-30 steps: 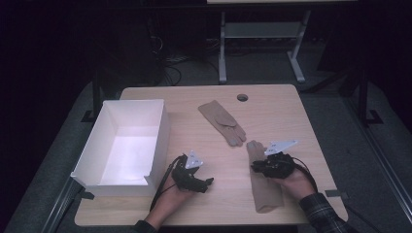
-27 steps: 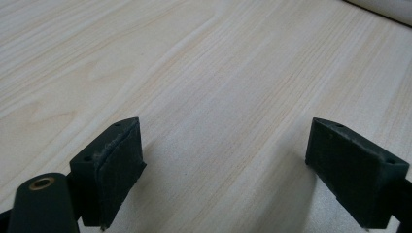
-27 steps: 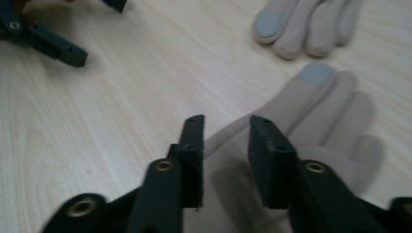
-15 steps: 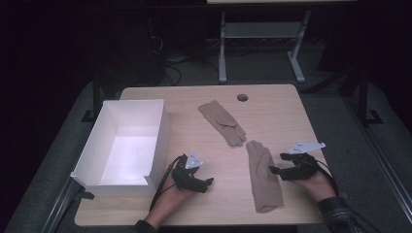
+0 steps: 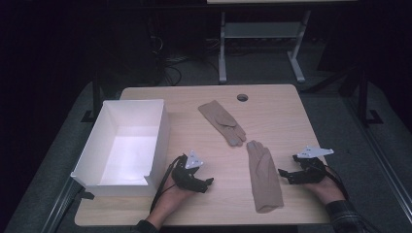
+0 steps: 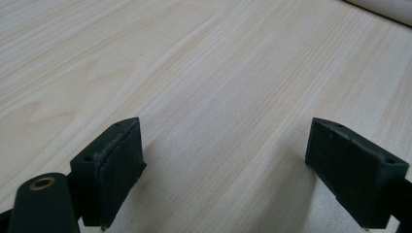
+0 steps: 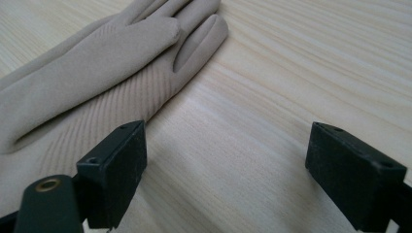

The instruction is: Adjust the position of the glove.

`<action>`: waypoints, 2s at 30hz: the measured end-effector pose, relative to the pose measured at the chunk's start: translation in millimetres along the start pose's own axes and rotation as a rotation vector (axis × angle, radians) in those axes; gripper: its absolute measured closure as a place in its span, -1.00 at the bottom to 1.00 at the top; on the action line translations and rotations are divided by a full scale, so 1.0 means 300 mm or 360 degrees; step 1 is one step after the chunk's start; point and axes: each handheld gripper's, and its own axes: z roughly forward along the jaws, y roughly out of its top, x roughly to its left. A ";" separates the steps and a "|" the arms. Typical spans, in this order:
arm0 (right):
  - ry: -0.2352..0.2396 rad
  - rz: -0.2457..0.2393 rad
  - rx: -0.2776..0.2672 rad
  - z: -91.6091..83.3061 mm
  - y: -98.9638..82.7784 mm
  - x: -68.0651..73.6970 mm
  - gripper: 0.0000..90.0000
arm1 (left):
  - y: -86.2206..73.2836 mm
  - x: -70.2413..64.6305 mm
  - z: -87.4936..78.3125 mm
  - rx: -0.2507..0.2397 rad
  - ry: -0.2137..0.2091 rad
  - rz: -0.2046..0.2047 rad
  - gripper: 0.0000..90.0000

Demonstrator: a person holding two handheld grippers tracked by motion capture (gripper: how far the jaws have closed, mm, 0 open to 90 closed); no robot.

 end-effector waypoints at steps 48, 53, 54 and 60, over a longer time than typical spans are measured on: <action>0.0019 -0.0003 0.0015 0.006 0.006 0.002 -0.72 | 0.398 0.097 0.242 -0.0062 -0.0149 0.0069 0.99; 0.0019 -0.0004 0.0015 0.006 0.006 0.002 -0.72 | 0.419 0.105 0.281 -0.0054 -0.0152 0.0064 0.99; 0.0019 -0.0004 0.0015 0.006 0.006 0.002 -0.72 | 0.423 0.108 0.287 -0.0047 -0.0154 0.0062 0.99; 0.0018 -0.0004 0.0015 0.006 0.006 0.002 -0.72 | 0.435 0.114 0.335 -0.0028 -0.0149 0.0055 0.99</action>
